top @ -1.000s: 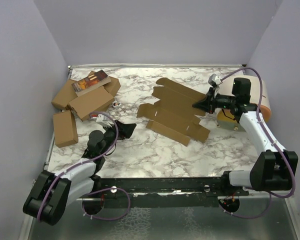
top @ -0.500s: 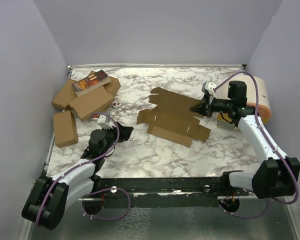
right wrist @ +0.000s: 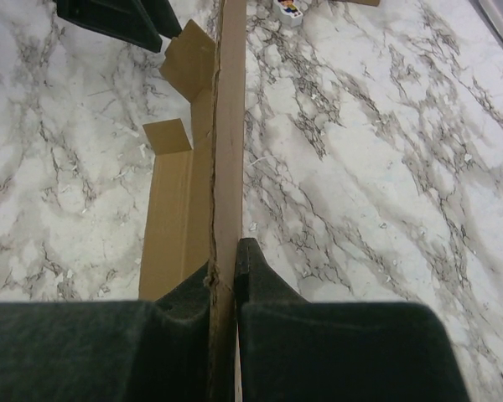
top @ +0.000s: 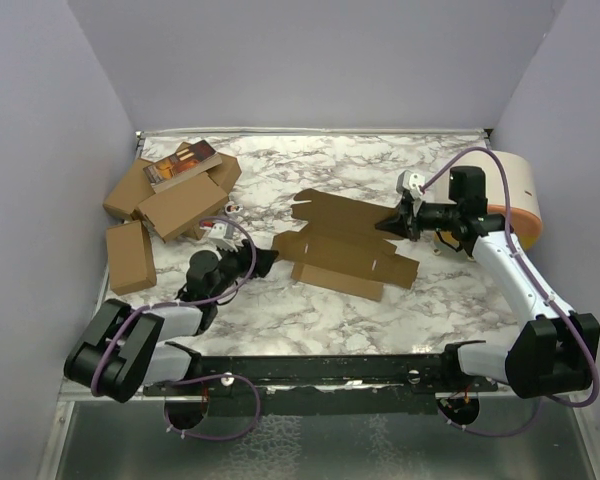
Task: Fold the paper box
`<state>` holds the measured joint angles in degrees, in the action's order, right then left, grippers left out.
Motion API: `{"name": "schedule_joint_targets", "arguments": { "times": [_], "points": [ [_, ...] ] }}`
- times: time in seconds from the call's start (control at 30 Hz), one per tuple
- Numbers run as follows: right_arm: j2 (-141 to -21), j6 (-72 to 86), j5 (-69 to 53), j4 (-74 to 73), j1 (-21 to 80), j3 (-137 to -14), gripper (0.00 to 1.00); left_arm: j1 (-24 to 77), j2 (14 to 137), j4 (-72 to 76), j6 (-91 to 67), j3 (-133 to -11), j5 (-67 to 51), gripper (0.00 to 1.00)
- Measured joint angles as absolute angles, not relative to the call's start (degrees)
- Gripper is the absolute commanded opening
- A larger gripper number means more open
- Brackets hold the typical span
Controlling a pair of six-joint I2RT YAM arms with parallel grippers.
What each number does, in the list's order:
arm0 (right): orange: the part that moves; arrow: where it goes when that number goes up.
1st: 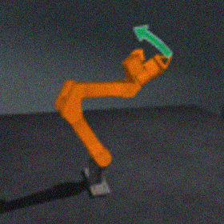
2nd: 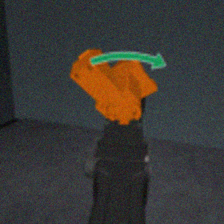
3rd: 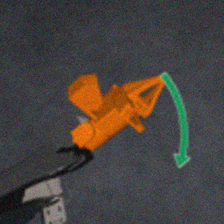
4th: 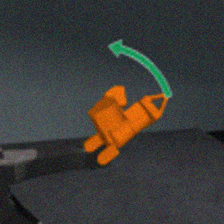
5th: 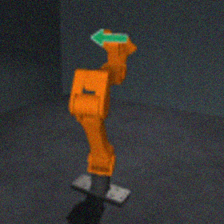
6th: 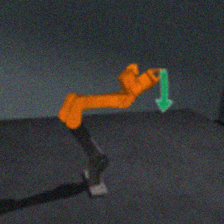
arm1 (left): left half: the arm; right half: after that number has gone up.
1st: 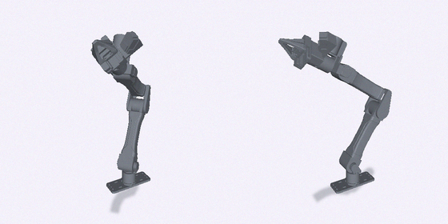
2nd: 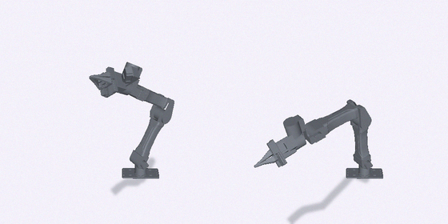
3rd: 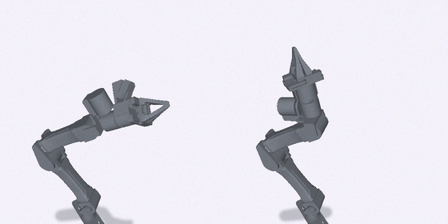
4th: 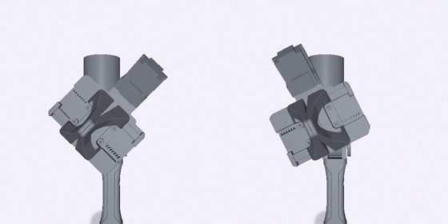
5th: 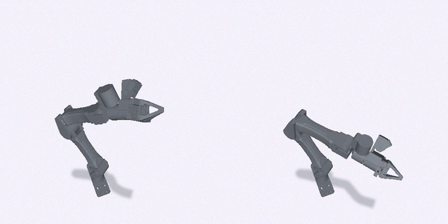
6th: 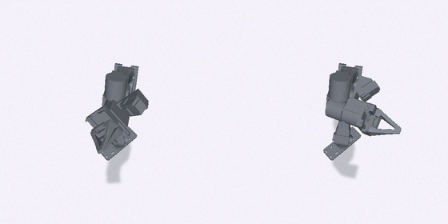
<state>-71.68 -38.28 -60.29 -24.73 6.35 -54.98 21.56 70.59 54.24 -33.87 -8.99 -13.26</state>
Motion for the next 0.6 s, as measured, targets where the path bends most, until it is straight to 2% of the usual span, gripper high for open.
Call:
{"name": "schedule_joint_targets", "arguments": {
  "times": [0.27,0.4,0.53,0.6],
  "points": [
    [-71.68,-39.22,-60.75,-25.52,6.44,-54.85,0.01,22.70,78.06,57.80,-33.74,-12.14,-15.14,0.62],
    [-71.68,-39.29,-60.93,-25.54,6.44,-54.78,0.01,23.40,78.43,57.21,-32.73,-13.50,-14.94,0.56],
    [-71.68,-39.27,-60.95,-25.54,6.44,-54.78,0.01,24.38,78.46,54.28,-30.48,-15.66,-13.87,0.42],
    [-71.68,-39.24,-60.95,-25.54,6.44,-54.78,0.01,24.80,78.50,52.93,-29.39,-16.64,-13.39,0.25]
  ]
}}
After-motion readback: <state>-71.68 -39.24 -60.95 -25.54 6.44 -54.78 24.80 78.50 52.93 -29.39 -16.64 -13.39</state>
